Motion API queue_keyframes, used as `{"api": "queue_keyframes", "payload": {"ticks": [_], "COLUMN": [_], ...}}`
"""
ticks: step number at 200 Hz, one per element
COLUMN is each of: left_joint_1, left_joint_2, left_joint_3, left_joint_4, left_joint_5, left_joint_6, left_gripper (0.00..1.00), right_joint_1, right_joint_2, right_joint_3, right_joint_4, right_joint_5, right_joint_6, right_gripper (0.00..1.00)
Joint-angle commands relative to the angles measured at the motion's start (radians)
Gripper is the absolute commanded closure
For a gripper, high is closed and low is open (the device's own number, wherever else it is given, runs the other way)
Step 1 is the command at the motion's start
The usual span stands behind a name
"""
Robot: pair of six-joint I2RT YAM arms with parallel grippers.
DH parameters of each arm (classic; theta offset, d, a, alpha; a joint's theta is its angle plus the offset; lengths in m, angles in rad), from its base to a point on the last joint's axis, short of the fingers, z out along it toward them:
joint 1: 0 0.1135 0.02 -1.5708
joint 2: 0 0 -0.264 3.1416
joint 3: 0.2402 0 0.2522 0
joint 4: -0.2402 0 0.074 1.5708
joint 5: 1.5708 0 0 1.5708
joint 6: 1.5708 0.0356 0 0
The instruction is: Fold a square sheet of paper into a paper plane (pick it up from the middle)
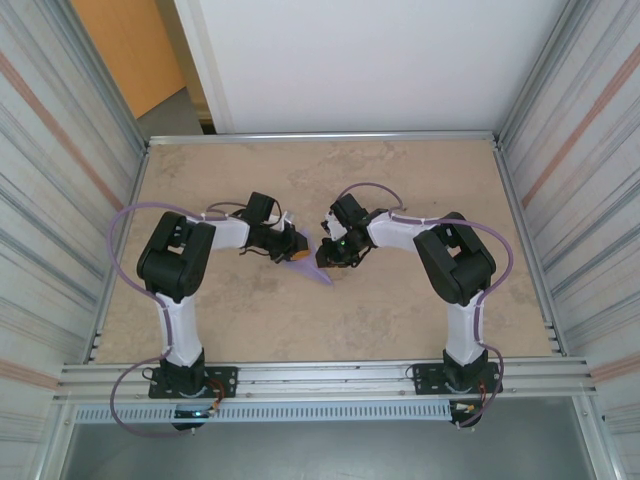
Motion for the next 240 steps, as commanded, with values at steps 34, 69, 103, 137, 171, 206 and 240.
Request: {"api": "queue_keyframes", "payload": {"ticks": [34,69,103,137,171,206,240], "left_joint_1": [-0.001,-0.007,-0.010,-0.013,-0.017,-0.018,-0.019], "left_joint_2": [0.035,0.039,0.039,0.045,0.049,0.065,0.074], "left_joint_3": [-0.002,0.008,0.008,0.014,0.023,0.029,0.032], "left_joint_4": [-0.133,-0.154,-0.157,-0.160,-0.178,-0.198,-0.234], "left_joint_5": [-0.079,-0.093,-0.096,-0.096,-0.108,-0.124,-0.154], "left_joint_6": [0.035,0.037,0.038,0.036,0.034,0.030,0.025], "left_gripper": [0.88,0.89,0.89,0.89,0.89,0.90,0.90], "right_joint_1": [-0.023,-0.005,-0.010,-0.009,-0.003,-0.003,-0.003], "right_joint_2": [-0.085,-0.036,-0.018,0.022,0.050,0.067,0.072], "right_joint_3": [-0.022,-0.001,0.000,0.021,0.024,0.018,0.013], "right_joint_4": [0.024,0.055,0.075,0.061,0.044,0.019,-0.019], "right_joint_5": [-0.093,-0.168,-0.170,-0.207,-0.202,-0.185,-0.176], "right_joint_6": [0.017,0.022,0.038,0.025,0.011,-0.003,-0.027], "right_gripper": [0.73,0.82,0.84,0.86,0.87,0.87,0.87]}}
